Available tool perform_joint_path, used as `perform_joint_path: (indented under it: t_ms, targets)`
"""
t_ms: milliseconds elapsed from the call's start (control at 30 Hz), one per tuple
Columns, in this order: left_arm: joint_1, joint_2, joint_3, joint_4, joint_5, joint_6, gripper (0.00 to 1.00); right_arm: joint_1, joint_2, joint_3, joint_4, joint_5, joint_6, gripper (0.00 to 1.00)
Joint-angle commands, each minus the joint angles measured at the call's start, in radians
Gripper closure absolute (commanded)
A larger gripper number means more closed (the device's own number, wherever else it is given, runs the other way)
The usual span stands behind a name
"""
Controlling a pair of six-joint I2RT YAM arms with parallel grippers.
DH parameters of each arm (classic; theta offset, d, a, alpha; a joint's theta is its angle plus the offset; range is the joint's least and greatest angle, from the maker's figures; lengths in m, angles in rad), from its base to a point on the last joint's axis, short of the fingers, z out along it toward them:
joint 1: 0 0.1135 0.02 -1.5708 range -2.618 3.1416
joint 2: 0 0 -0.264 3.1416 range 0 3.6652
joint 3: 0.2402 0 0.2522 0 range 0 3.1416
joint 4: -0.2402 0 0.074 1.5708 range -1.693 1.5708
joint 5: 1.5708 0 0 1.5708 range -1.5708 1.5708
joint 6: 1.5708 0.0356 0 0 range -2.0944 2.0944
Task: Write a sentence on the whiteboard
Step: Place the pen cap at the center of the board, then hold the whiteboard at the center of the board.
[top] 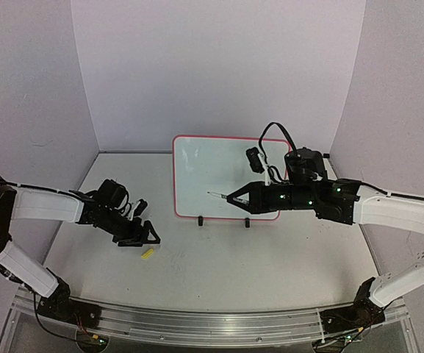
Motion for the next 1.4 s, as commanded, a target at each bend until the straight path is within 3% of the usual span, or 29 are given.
perform_joint_path:
  t_ms: [0, 167, 333, 600, 833, 1067, 1367]
  targets:
    - [0.003, -0.09, 0.097, -0.056, -0.063, 0.027, 0.17, 0.004, -0.006, 0.033, 0.015, 0.006, -0.031, 1.0]
    - [0.048, -0.098, 0.264, -0.164, 0.007, 0.125, 0.16, 0.004, -0.006, 0.07, -0.041, 0.008, -0.076, 1.0]
    - [0.126, -0.005, 0.481, -0.237, 0.138, 0.27, 0.17, 0.004, -0.008, 0.091, -0.054, -0.014, -0.116, 1.0]
    - [0.135, 0.207, 0.76, -0.173, 0.301, 0.475, 0.19, -0.003, 0.006, 0.1, -0.061, -0.039, -0.145, 1.0]
    - [0.137, 0.341, 0.895, -0.148, 0.302, 0.543, 0.22, -0.002, -0.028, 0.08, -0.059, -0.045, -0.142, 1.0]
    - [0.137, 0.386, 0.906, -0.115, 0.421, 0.538, 0.48, -0.003, -0.052, 0.06, -0.057, -0.042, -0.139, 1.0]
    - [0.137, 0.389, 0.894, -0.206, 0.453, 0.594, 0.69, -0.003, -0.031, 0.078, -0.053, -0.065, -0.14, 1.0]
